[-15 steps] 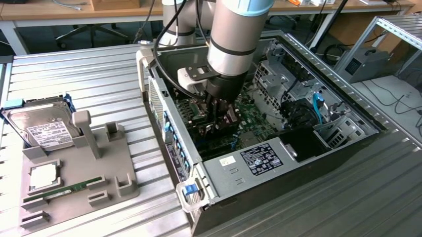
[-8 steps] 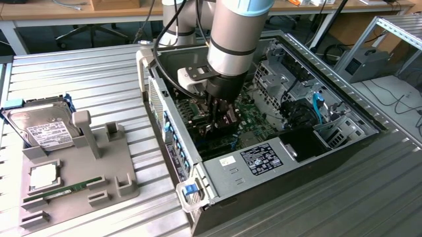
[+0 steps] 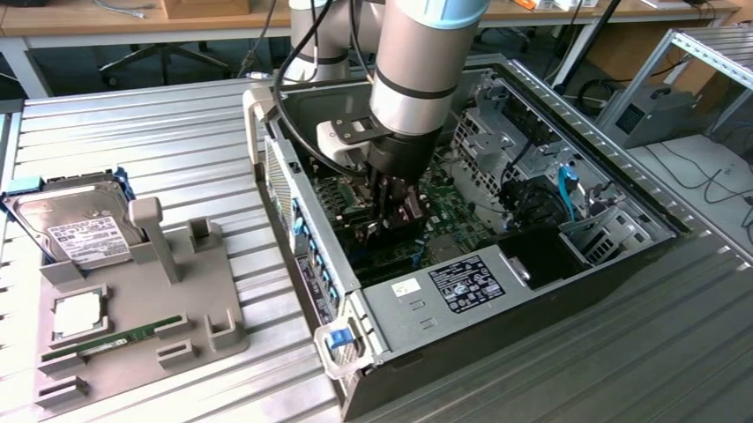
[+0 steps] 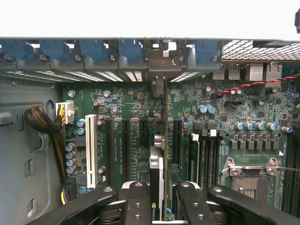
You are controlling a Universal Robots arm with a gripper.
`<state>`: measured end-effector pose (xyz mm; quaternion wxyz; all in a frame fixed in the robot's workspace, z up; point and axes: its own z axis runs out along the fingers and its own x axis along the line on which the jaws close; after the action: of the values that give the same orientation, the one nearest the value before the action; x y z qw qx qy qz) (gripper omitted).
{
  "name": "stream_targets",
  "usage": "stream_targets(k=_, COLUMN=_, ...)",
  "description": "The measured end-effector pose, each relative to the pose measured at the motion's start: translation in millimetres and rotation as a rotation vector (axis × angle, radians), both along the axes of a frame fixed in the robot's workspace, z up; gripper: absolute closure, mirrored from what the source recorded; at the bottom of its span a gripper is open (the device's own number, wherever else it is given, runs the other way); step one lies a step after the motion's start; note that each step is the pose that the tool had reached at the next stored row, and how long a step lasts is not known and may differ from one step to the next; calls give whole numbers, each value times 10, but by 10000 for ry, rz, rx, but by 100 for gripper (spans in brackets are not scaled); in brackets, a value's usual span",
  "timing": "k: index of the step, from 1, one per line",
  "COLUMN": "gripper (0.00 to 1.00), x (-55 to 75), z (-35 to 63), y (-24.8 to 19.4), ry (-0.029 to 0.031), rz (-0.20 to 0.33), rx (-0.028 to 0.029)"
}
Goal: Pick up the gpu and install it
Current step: 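Insert the gpu into the slot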
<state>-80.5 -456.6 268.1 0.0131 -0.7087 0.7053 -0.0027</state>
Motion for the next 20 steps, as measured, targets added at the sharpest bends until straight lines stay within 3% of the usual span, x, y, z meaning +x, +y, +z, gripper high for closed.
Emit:
stream_targets(k=14, gripper=74, x=-32, z=0, y=0, ry=-65, rz=20, rx=29)
stream_targets(k=20, gripper=74, x=-46, z=0, y=0, ry=-119, rz=33, rx=83)
